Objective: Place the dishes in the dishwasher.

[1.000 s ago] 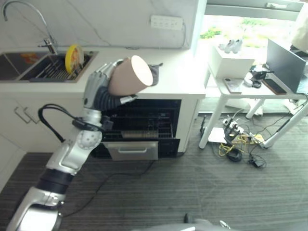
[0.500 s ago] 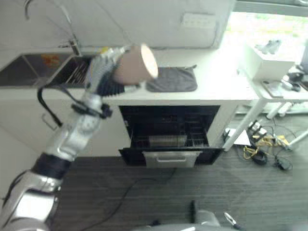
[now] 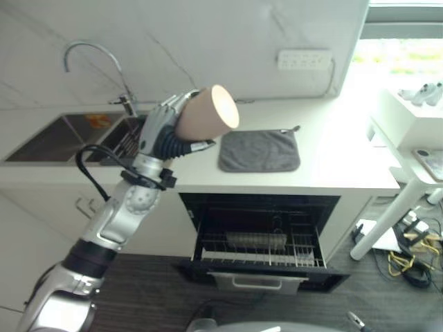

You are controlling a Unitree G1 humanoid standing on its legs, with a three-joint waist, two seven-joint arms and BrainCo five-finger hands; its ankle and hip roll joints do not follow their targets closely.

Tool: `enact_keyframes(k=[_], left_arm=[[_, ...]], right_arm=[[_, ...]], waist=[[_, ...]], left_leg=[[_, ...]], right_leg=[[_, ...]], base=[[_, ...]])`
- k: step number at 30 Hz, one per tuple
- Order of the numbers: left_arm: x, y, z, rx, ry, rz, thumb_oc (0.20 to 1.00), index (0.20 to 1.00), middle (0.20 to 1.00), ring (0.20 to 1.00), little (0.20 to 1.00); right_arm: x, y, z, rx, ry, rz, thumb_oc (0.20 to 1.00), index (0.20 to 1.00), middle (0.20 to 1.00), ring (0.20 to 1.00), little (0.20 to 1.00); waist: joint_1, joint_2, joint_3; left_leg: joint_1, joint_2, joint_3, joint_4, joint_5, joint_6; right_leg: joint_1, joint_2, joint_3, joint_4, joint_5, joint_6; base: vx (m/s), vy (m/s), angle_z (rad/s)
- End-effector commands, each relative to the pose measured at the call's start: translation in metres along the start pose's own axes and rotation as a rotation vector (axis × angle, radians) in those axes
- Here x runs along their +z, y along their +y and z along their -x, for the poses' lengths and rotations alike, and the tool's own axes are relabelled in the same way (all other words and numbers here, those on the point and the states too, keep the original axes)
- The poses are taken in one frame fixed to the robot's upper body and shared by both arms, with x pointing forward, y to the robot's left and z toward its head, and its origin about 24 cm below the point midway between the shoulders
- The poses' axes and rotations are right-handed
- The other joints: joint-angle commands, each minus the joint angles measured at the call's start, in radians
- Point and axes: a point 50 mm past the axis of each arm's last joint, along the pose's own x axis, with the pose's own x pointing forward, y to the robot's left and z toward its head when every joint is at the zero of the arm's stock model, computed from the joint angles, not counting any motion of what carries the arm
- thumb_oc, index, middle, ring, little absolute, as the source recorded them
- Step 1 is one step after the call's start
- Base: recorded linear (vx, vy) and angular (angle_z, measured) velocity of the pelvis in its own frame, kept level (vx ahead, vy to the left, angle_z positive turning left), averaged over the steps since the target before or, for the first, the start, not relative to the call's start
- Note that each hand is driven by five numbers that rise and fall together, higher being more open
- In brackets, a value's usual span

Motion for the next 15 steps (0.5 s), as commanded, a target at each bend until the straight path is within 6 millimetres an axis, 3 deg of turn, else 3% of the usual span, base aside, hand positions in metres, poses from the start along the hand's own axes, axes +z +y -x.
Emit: enact_keyframes(k=[1, 5, 9, 13, 15], left_arm=[[0.012, 0.035, -0.031, 0.118, -0.112, -0.066, 0.200, 0.200, 0.200, 0.200, 0.200], [0.015, 0.035, -0.031, 0.107, -0.103, -0.096, 0.200, 0.200, 0.200, 0.200, 0.200], [0.016, 0.041, -0.030, 0.113, -0.094, -0.119, 0.200, 0.200, 0.200, 0.200, 0.200], [0.011, 0.046, -0.027, 0.113, -0.090, -0.130, 0.200, 0.200, 0.200, 0.200, 0.200], [0.008, 0.045, -0.024, 0.085, -0.092, -0.112, 0.200, 0.200, 0.200, 0.200, 0.200]], right_arm=[[-0.036, 0.013, 0.001, -0.034, 0.147, 0.039, 1.000, 1.000, 1.000, 1.000, 1.000], [-0.061, -0.029, 0.010, -0.283, 0.258, 0.002, 1.000, 1.000, 1.000, 1.000, 1.000], [-0.063, -0.041, 0.012, -0.353, 0.243, -0.032, 1.000, 1.000, 1.000, 1.000, 1.000], [-0.045, -0.052, 0.011, -0.403, 0.101, -0.243, 1.000, 1.000, 1.000, 1.000, 1.000], [-0.011, -0.057, 0.011, -0.405, -0.135, -0.524, 1.000, 1.000, 1.000, 1.000, 1.000]], waist=[[-0.021, -0.016, -0.011], [-0.020, -0.033, -0.023], [-0.019, -0.041, -0.029], [-0.022, -0.051, -0.037], [-0.029, -0.059, -0.041]], left_leg=[[0.184, -0.067, 0.046, -0.040, -0.021, -0.010], [0.201, -0.078, 0.075, -0.040, -0.054, -0.004], [0.208, -0.076, 0.103, -0.040, -0.065, -0.003], [0.206, -0.066, 0.134, -0.040, -0.066, -0.008], [0.209, -0.064, 0.138, -0.040, -0.068, -0.008]], right_leg=[[0.114, -0.183, 0.058, -0.154, 0.011, 0.214], [0.125, -0.208, 0.046, -0.211, 0.049, 0.237], [0.126, -0.220, 0.031, -0.249, 0.076, 0.247], [0.114, -0.225, 0.027, -0.254, 0.083, 0.255], [0.111, -0.224, 0.036, -0.254, 0.085, 0.256]], base=[[0.09, 0.037, -0.34], [0.06, -0.033, -0.41], [0.04, -0.052, -0.24], [0.03, -0.050, -0.09], [0.02, -0.056, -0.07]])
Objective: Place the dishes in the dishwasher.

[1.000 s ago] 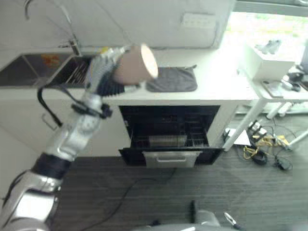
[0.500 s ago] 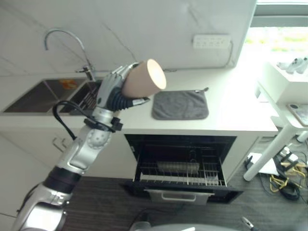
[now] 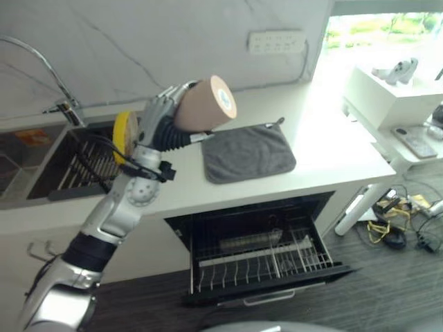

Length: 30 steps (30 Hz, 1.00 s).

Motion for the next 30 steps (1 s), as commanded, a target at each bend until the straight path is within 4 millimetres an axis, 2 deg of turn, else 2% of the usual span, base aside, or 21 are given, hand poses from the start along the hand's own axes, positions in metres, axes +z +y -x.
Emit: enact_keyframes(k=[1, 2, 5, 6, 7, 8, 9, 10, 12, 13, 14, 15, 16, 17, 19, 22, 24, 26, 30], left_arm=[[0.009, 0.033, -0.019, 0.107, -0.105, -0.011, 0.200, 0.200, 0.200, 0.200, 0.200], [0.008, 0.033, -0.019, 0.100, -0.107, -0.001, 0.200, 0.200, 0.200, 0.200, 0.200], [0.006, 0.032, -0.017, 0.091, -0.105, 0.054, 0.200, 0.200, 0.200, 0.200, 0.200], [0.006, 0.031, -0.014, 0.096, -0.098, 0.079, 0.200, 0.200, 0.200, 0.200, 0.200], [0.004, 0.030, -0.012, 0.104, -0.090, 0.102, 0.200, 0.200, 0.200, 0.200, 0.200], [0.002, 0.028, -0.008, 0.125, -0.067, 0.153, 0.200, 0.200, 0.200, 0.200, 0.200], [0.000, 0.028, -0.007, 0.135, -0.054, 0.168, 0.200, 0.200, 0.200, 0.200, 0.200], [-0.004, 0.026, -0.005, 0.166, -0.016, 0.217, 0.200, 0.200, 0.200, 0.200, 0.200], [-0.013, 0.022, -0.002, 0.225, 0.058, 0.311, 0.200, 0.200, 0.200, 0.200, 0.200], [-0.021, 0.012, 0.007, 0.283, 0.145, 0.375, 0.200, 0.200, 0.200, 0.200, 0.200], [-0.026, 0.004, 0.012, 0.332, 0.205, 0.448, 0.200, 0.200, 0.200, 0.200, 0.200], [-0.030, -0.010, 0.017, 0.402, 0.298, 0.565, 0.200, 0.200, 0.200, 0.200, 0.200], [-0.029, -0.020, 0.018, 0.426, 0.344, 0.627, 0.200, 0.200, 0.200, 0.200, 0.200], [-0.029, -0.027, 0.020, 0.458, 0.379, 0.639, 0.200, 0.200, 0.200, 0.200, 0.200], [-0.025, -0.034, 0.020, 0.489, 0.406, 0.657, 0.200, 0.200, 0.200, 0.200, 0.200], [-0.004, -0.049, 0.015, 0.482, 0.385, 0.673, 0.200, 0.200, 0.200, 0.200, 0.200], [0.000, -0.051, 0.014, 0.471, 0.371, 0.644, 0.200, 0.200, 0.200, 0.200, 0.200], [0.004, -0.053, 0.015, 0.477, 0.343, 0.586, 0.200, 0.200, 0.200, 0.200, 0.200], [0.012, -0.052, 0.014, 0.511, 0.283, 0.536, 0.200, 0.200, 0.200, 0.200, 0.200]], right_arm=[[0.035, 0.000, 0.004, -0.016, -0.219, -0.364, 1.000, 1.000, 1.000, 1.000, 1.000], [0.045, -0.001, 0.006, -0.022, -0.284, -0.399, 1.000, 1.000, 1.000, 1.000, 1.000], [0.093, -0.001, 0.021, 0.022, -0.495, -0.540, 1.000, 1.000, 1.000, 1.000, 1.000], [0.115, 0.008, 0.033, 0.070, -0.573, -0.576, 1.000, 1.000, 1.000, 1.000, 1.000], [0.127, 0.016, 0.044, 0.109, -0.622, -0.586, 1.000, 1.000, 1.000, 1.000, 1.000], [0.145, 0.025, 0.062, 0.197, -0.728, -0.603, 1.000, 1.000, 1.000, 1.000, 1.000], [0.152, 0.030, 0.071, 0.234, -0.765, -0.611, 1.000, 1.000, 1.000, 1.000, 1.000], [0.165, 0.038, 0.091, 0.332, -0.867, -0.621, 1.000, 1.000, 1.000, 1.000, 1.000], [0.180, 0.049, 0.127, 0.408, -1.117, -0.504, 1.000, 1.000, 1.000, 1.000, 1.000], [0.191, 0.071, 0.181, 0.559, -1.322, -0.421, 1.000, 1.000, 1.000, 1.000, 1.000], [0.191, 0.081, 0.210, 0.697, -1.440, -0.391, 1.000, 1.000, 1.000, 1.000, 1.000], [0.191, 0.094, 0.249, 0.916, -1.565, -0.356, 1.000, 1.000, 1.000, 1.000, 1.000], [0.189, 0.102, 0.272, 1.032, -1.627, -0.320, 1.000, 1.000, 1.000, 1.000, 1.000], [0.186, 0.107, 0.286, 1.113, -1.649, -0.304, 1.000, 1.000, 1.000, 1.000, 1.000], [0.180, 0.114, 0.302, 1.234, -1.666, -0.258, 1.000, 1.000, 1.000, 1.000, 1.000], [0.156, 0.136, 0.347, 1.553, -1.680, -0.110, 1.000, 1.000, 1.000, 1.000, 1.000], [0.149, 0.141, 0.355, 1.615, -1.676, -0.046, 1.000, 1.000, 1.000, 1.000, 1.000], [0.137, 0.150, 0.374, 1.730, -1.681, 0.036, 1.000, 1.000, 1.000, 1.000, 1.000], [0.129, 0.163, 0.388, 1.778, -1.650, 0.069, 1.000, 1.000, 1.000, 1.000, 1.000]], waist=[[0.011, -0.063, -0.048], [0.009, -0.066, -0.048], [-0.005, -0.072, -0.050], [-0.013, -0.073, -0.049], [-0.020, -0.074, -0.048], [-0.032, -0.075, -0.048], [-0.038, -0.076, -0.048], [-0.051, -0.076, -0.051], [-0.068, -0.076, -0.053], [-0.092, -0.075, -0.055], [-0.107, -0.074, -0.058], [-0.117, -0.073, -0.062], [-0.119, -0.071, -0.065], [-0.122, -0.070, -0.065], [-0.121, -0.069, -0.064], [-0.099, -0.071, -0.062], [-0.090, -0.071, -0.062], [-0.058, -0.076, -0.060], [-0.018, -0.080, -0.061]], left_leg=[[-0.005, 0.039, 0.009, 0.008, -0.078, -0.026], [-0.004, 0.040, 0.011, 0.008, -0.078, -0.027], [0.000, 0.039, 0.020, 0.008, -0.079, -0.028], [0.003, 0.038, 0.022, 0.008, -0.080, -0.027], [0.003, 0.037, 0.026, 0.008, -0.074, -0.026], [0.010, 0.036, 0.031, 0.008, -0.079, -0.024], [0.009, 0.035, 0.033, 0.008, -0.074, -0.023], [0.018, 0.034, 0.040, 0.008, -0.081, -0.020], [0.025, 0.032, 0.050, 0.008, -0.083, -0.016], [0.035, 0.032, 0.071, 0.008, -0.084, -0.010], [0.042, 0.032, 0.087, 0.008, -0.085, -0.008], [0.055, 0.030, 0.107, 0.008, -0.090, -0.004], [0.065, 0.027, 0.113, 0.008, -0.103, -0.002], [0.070, 0.024, 0.116, 0.008, -0.106, 0.001], [0.074, 0.022, 0.116, 0.008, -0.108, 0.002], [0.078, 0.018, 0.102, 0.008, -0.112, 0.003], [0.078, 0.017, 0.095, 0.008, -0.114, 0.003], [0.067, 0.015, 0.076, 0.008, -0.105, -0.001], [0.058, 0.014, 0.044, 0.008, -0.106, -0.004]], right_leg=[[-0.022, -0.144, -0.028, 0.007, -0.002, 0.124], [-0.023, -0.145, -0.028, 0.007, -0.001, 0.125], [-0.027, -0.146, -0.026, 0.007, 0.003, 0.126], [-0.028, -0.146, -0.022, 0.007, 0.006, 0.125], [-0.033, -0.146, -0.018, 0.007, 0.012, 0.123], [-0.032, -0.147, -0.013, 0.007, 0.011, 0.123], [-0.036, -0.147, -0.009, 0.007, 0.017, 0.123], [-0.035, -0.147, -0.002, 0.007, 0.015, 0.124], [-0.039, -0.148, 0.008, 0.007, 0.017, 0.125], [-0.047, -0.149, 0.026, 0.007, 0.021, 0.124], [-0.051, -0.151, 0.033, 0.007, 0.024, 0.125], [-0.052, -0.156, 0.040, 0.007, 0.024, 0.127], [-0.048, -0.158, 0.043, 0.007, 0.016, 0.130], [-0.046, -0.159, 0.047, 0.007, 0.014, 0.130], [-0.046, -0.160, 0.050, 0.007, 0.014, 0.130], [-0.037, -0.167, 0.038, 0.007, 0.009, 0.131], [-0.035, -0.169, 0.031, 0.007, 0.009, 0.131], [-0.034, -0.174, 0.012, 0.007, 0.015, 0.129], [-0.025, -0.176, -0.012, 0.007, 0.009, 0.126]], base=[[0.00, -0.044, -0.09], [-0.02, -0.030, -0.09], [-0.02, -0.014, -0.11], [-0.04, -0.001, -0.16], [-0.04, 0.015, -0.18], [-0.04, 0.012, -0.20], [0.00, 0.021, -0.25], [-0.02, 0.016, -0.26], [-0.03, 0.038, -0.22], [-0.06, 0.073, -0.46], [-0.07, 0.102, -0.82], [-0.02, 0.087, -1.50], [-0.01, 0.072, -1.41], [0.01, 0.041, -1.04], [-0.03, 0.019, -0.16], [-0.03, 0.006, 0.02], [-0.02, -0.009, 0.05], [-0.04, -0.030, 0.04], [0.00, -0.027, 0.34]])
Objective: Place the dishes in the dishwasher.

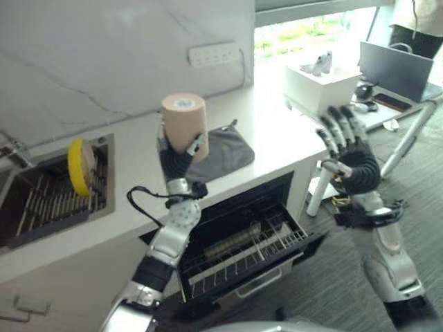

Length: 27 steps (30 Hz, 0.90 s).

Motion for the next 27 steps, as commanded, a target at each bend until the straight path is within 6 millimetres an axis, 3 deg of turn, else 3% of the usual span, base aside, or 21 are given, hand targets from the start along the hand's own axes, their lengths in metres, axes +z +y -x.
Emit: enact_keyframes(k=[1, 9, 17, 27], left_arm=[[0.036, 0.002, -0.027, 0.031, -0.315, -0.054, 0.200, 0.200, 0.200, 0.200, 0.200], [0.050, 0.004, -0.035, 0.141, -0.456, -0.138, 0.200, 0.200, 0.200, 0.200, 0.200], [0.056, -0.011, -0.028, 0.200, -0.519, -0.191, 0.200, 0.200, 0.200, 0.200, 0.200], [0.047, -0.027, -0.025, 0.159, -0.427, -0.198, 0.200, 0.200, 0.200, 0.200, 0.200]], right_arm=[[0.006, 0.004, -0.019, -0.019, -0.046, -0.009, 1.000, 1.000, 1.000, 1.000, 1.000], [0.003, 0.022, -0.048, -0.003, -0.004, 0.077, 1.000, 1.000, 1.000, 1.000, 1.000], [0.000, 0.043, -0.074, -0.019, 0.025, 0.125, 1.000, 1.000, 1.000, 1.000, 1.000], [0.008, 0.084, -0.097, 0.111, 0.004, 0.034, 1.000, 1.000, 1.000, 1.000, 1.000]], waist=[[0.025, -0.087, -0.027], [0.085, -0.091, -0.033], [0.119, -0.098, -0.021], [0.155, -0.102, -0.024]], left_leg=[[0.033, 0.038, -0.083, 0.007, -0.093, -0.034], [0.011, 0.037, -0.141, 0.007, -0.087, -0.040], [-0.002, 0.037, -0.178, 0.007, -0.088, -0.044], [-0.008, 0.032, -0.197, 0.007, -0.086, -0.047]], right_leg=[[0.071, -0.117, -0.026, 0.006, -0.107, 0.106], [0.088, -0.115, -0.068, 0.006, -0.116, 0.099], [0.098, -0.112, -0.085, 0.006, -0.123, 0.095], [0.108, -0.111, -0.104, 0.006, -0.127, 0.086]], base=[[0.03, -0.046, 0.34], [0.02, -0.020, 0.42], [0.01, -0.013, 0.14], [0.01, -0.009, 0.08]])
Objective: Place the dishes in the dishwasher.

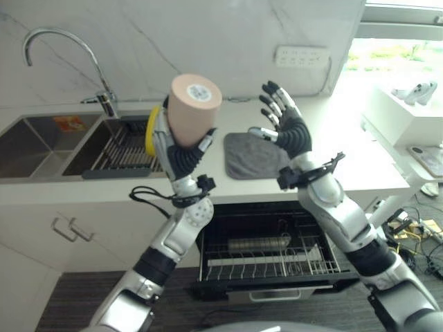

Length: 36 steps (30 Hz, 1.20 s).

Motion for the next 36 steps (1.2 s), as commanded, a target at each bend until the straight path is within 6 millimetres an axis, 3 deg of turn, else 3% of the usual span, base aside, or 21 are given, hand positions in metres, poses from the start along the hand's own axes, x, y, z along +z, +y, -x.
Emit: enact_keyframes(k=[1, 11, 25, 33, 36], left_arm=[[0.017, -0.018, -0.027, 0.000, -0.130, 0.035, 0.200, 0.200, 0.200, 0.200, 0.200], [0.023, -0.028, -0.024, -0.024, -0.153, 0.045, 0.200, 0.200, 0.200, 0.200, 0.200], [0.052, -0.039, -0.023, -0.046, -0.247, 0.126, 0.200, 0.200, 0.200, 0.200, 0.200], [0.055, -0.043, -0.022, -0.081, -0.246, 0.138, 0.200, 0.200, 0.200, 0.200, 0.200], [0.051, -0.046, -0.017, -0.117, -0.215, 0.121, 0.200, 0.200, 0.200, 0.200, 0.200]], right_arm=[[0.030, 0.012, -0.020, 0.048, -0.121, -0.068, 1.000, 1.000, 1.000, 1.000, 1.000], [0.039, 0.039, -0.032, 0.144, -0.102, -0.125, 1.000, 1.000, 1.000, 1.000, 1.000], [0.025, 0.047, -0.043, 0.107, -0.005, -0.213, 1.000, 1.000, 1.000, 1.000, 1.000], [0.013, 0.049, -0.046, 0.107, 0.053, -0.211, 1.000, 1.000, 1.000, 1.000, 1.000], [0.022, 0.045, -0.049, 0.069, -0.011, -0.160, 1.000, 1.000, 1.000, 1.000, 1.000]], waist=[[0.026, -0.053, -0.017], [0.040, -0.053, -0.017], [0.051, -0.055, -0.012], [0.053, -0.054, -0.008], [0.056, -0.054, -0.006]], left_leg=[[0.025, 0.037, -0.007, 0.002, -0.113, -0.036], [0.025, 0.034, -0.012, 0.002, -0.111, -0.035], [0.028, 0.031, -0.032, 0.002, -0.113, -0.034], [0.031, 0.028, -0.041, 0.002, -0.113, -0.033], [0.031, 0.025, -0.044, 0.002, -0.115, -0.031]], right_leg=[[0.030, -0.101, 0.033, 0.002, -0.088, 0.090], [0.031, -0.103, 0.027, 0.002, -0.086, 0.086], [0.044, -0.098, 0.021, 0.002, -0.089, 0.080], [0.051, -0.094, 0.022, 0.003, -0.093, 0.075], [0.051, -0.095, 0.021, 0.004, -0.093, 0.074]], base=[[0.00, 0.000, 0.00], [0.01, 0.003, 0.04], [0.02, 0.001, 0.02], [0.02, 0.004, 0.04], [0.02, 0.011, 0.10]])
